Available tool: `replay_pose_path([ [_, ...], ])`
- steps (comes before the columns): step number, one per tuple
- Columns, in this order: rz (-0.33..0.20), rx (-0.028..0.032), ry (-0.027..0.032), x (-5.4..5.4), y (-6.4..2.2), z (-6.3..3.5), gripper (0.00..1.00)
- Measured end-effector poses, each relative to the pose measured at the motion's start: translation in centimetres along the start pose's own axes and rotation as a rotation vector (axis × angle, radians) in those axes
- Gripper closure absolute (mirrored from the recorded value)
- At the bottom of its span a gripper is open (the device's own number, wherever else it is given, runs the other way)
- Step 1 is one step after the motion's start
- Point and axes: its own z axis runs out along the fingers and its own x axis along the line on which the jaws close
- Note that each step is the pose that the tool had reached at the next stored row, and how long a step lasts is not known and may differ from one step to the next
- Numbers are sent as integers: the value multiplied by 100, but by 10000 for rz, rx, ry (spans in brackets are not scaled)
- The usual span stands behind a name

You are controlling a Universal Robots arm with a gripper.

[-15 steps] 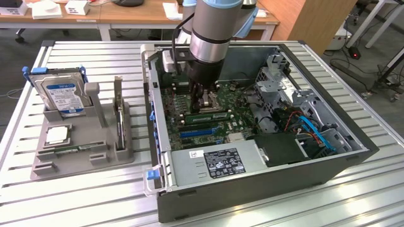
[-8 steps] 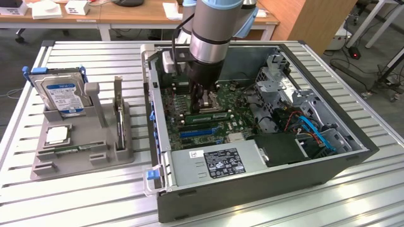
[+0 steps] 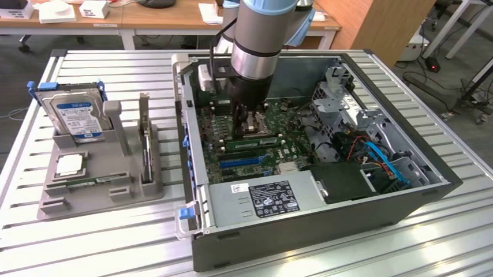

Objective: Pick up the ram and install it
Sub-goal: 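Press down the ram until it locks into place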

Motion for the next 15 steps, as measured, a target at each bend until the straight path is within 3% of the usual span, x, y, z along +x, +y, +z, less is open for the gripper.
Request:
replay_pose_path([
  [15, -2, 0, -1, 1, 27, 50, 91],
])
